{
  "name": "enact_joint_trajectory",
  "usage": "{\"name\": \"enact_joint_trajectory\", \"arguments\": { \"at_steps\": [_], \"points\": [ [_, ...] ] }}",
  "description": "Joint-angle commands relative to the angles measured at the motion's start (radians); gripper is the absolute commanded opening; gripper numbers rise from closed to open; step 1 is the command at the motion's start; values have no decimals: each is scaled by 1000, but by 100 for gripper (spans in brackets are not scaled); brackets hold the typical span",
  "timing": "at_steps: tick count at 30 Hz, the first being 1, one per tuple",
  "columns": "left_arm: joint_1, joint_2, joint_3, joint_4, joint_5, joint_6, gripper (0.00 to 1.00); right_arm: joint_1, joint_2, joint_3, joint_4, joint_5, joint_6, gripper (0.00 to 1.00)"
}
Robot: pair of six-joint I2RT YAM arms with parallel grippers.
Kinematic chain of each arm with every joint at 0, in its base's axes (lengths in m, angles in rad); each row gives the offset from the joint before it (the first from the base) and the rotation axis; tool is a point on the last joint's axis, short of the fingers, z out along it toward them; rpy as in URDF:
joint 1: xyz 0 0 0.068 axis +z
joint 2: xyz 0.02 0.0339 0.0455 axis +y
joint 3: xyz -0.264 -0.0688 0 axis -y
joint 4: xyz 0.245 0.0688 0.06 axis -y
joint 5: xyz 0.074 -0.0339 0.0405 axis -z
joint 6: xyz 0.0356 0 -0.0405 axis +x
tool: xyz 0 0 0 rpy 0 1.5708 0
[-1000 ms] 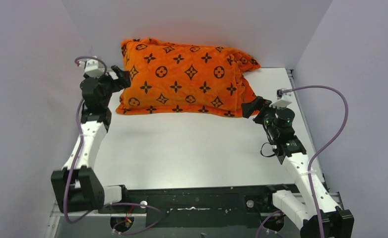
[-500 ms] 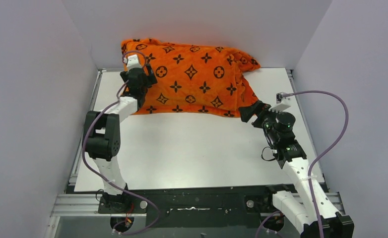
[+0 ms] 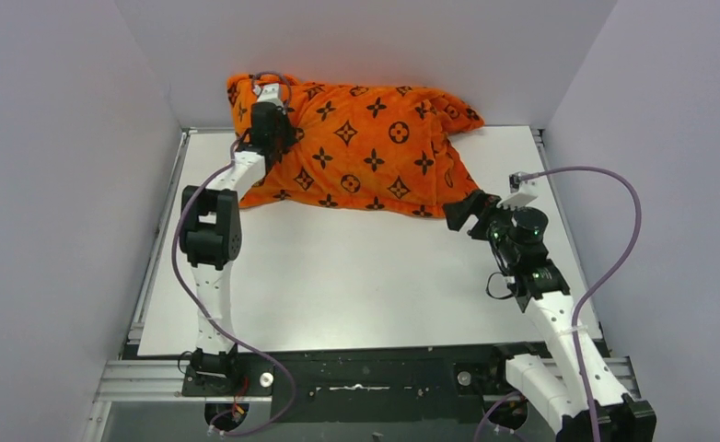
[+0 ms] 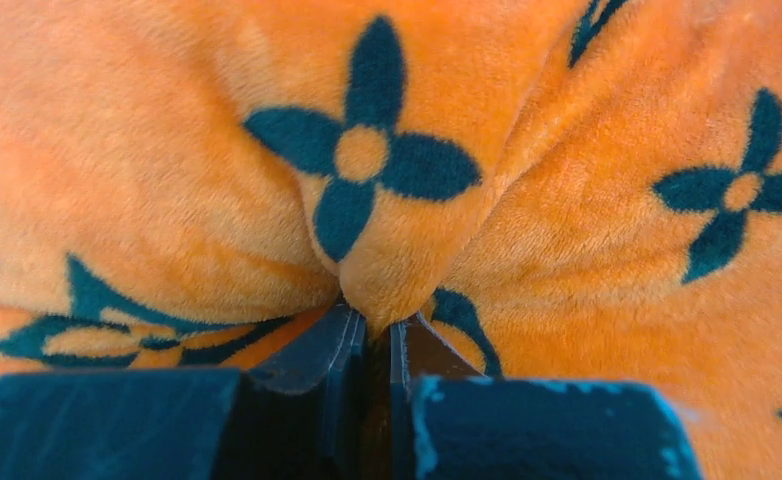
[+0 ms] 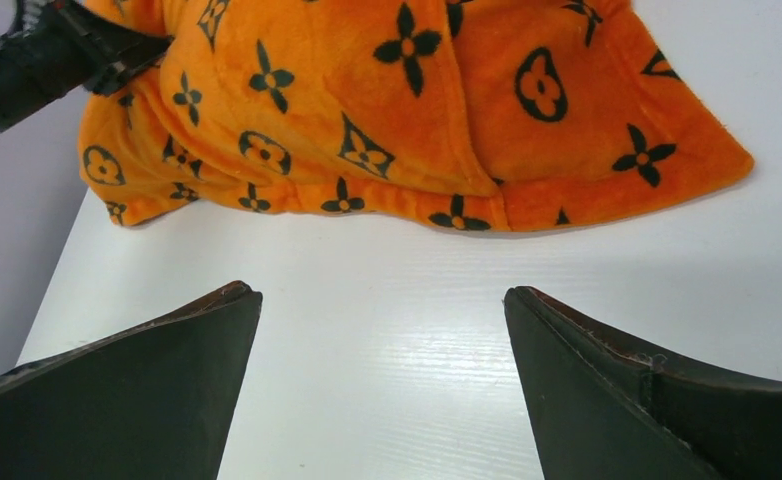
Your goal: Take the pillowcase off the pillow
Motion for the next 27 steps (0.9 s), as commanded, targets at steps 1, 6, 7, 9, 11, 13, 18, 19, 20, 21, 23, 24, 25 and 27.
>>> {"name": "enact_joint_trajectory", "arguments": {
  "at_steps": [1, 6, 7, 9, 11, 13, 18, 19, 20, 21, 23, 24, 25, 27],
  "points": [
    [120, -97, -169, 31, 90, -170, 0, -105, 126, 111, 41, -26, -31, 100],
    [294, -236, -308, 162, 214, -278, 0, -312, 403, 181, 309, -264, 56, 100],
    [313, -240, -287, 134, 239, -269, 0, -296, 477, 236, 307, -278, 14, 100],
    [340, -217, -211, 67, 316, -236, 0, -258, 667, 360, 275, -321, -70, 100],
    [345, -173, -96, -50, 373, -176, 0, -223, 802, 439, 318, -358, -93, 100],
    [343, -130, 15, -166, 419, -103, 0, -195, 906, 464, 448, -420, -52, 100],
    [330, -125, 109, -272, 410, 8, 0, -104, 1085, 586, 525, -451, -26, 97],
    [330, -133, 109, -270, 416, 9, 0, -83, 1107, 607, 523, -447, -31, 97],
    [329, -144, 108, -262, 434, 6, 0, -59, 1122, 628, 518, -435, -40, 97],
    [329, -160, 106, -253, 458, 1, 0, -36, 1138, 650, 505, -422, -54, 97],
    [316, -202, 100, -233, 497, -17, 30, 9, 1170, 703, 459, -382, -82, 97],
    [306, -230, 93, -219, 520, -19, 54, 26, 1189, 728, 441, -363, -85, 97],
    [294, -259, 87, -205, 542, -24, 90, 39, 1211, 755, 426, -347, -82, 97],
    [267, -311, 83, -192, 642, -2, 97, 52, 1261, 807, 395, -328, -64, 95]
  ]
}}
